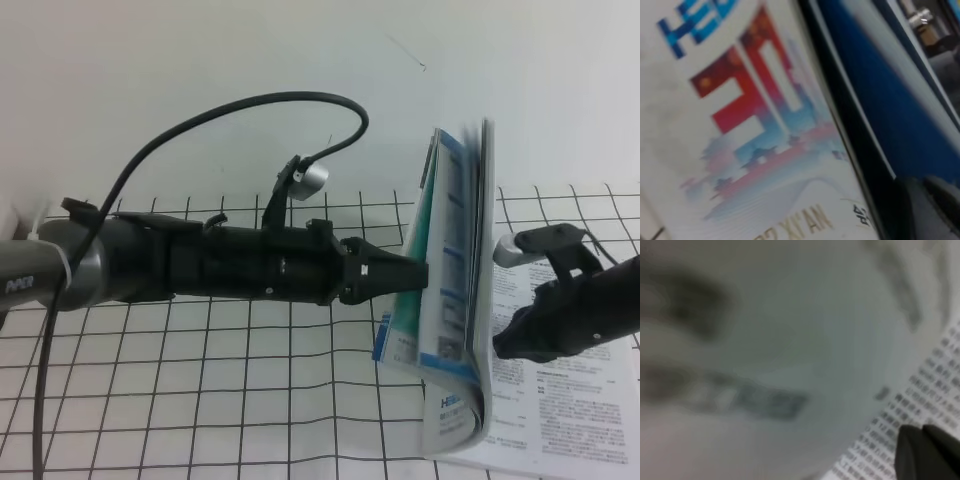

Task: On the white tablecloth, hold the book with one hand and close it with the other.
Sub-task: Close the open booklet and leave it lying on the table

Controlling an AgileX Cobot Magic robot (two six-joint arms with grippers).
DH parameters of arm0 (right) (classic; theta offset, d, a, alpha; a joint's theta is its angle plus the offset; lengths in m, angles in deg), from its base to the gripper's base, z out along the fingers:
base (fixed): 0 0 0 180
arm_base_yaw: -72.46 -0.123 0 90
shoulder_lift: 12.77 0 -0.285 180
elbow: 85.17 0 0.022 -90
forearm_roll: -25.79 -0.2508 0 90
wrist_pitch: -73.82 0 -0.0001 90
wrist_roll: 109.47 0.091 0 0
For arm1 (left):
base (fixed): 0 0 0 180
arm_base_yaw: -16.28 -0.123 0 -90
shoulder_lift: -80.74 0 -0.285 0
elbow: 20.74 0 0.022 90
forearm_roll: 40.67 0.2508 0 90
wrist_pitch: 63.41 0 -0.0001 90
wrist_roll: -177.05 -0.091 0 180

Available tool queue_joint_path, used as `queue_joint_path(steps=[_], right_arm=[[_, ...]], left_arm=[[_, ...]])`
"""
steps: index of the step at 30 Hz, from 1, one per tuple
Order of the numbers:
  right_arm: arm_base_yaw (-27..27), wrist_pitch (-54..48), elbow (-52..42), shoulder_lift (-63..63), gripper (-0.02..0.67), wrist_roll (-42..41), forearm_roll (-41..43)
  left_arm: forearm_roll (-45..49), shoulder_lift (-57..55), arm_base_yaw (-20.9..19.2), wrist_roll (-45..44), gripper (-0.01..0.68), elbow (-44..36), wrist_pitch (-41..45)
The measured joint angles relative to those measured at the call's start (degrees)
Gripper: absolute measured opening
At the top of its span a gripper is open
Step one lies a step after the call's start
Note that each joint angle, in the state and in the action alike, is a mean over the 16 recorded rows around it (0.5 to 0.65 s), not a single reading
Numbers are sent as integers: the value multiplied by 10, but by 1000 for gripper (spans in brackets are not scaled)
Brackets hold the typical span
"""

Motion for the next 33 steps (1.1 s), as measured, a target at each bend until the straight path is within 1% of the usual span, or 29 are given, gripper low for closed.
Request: queue_joint_path(steps=[4, 9, 17, 20, 23, 28, 33], right_arm=[[-3, 21, -3, -39, -3, 22, 40], [-6, 37, -6, -99, -3, 87, 143], [-7, 18, -8, -209, -3, 227, 338], [-7, 0, -10, -256, -3, 265, 394], [-7, -29, -10, -307, -3, 286, 429], [-7, -95, -11, -395, -3, 295, 462], [-7, -170, -20, -485, -3, 308, 511]], left_arm=[[-27, 0, 1, -30, -3, 1, 42], [-35, 1, 4, -46, -3, 2, 73], [-32, 17, 6, -37, -3, 4, 81], [-31, 33, 5, -33, -3, 6, 81], [-27, 60, 0, -33, -2, 8, 80], [16, 126, -21, -27, -2, 12, 51], [124, 212, -51, 15, -2, 15, -9]])
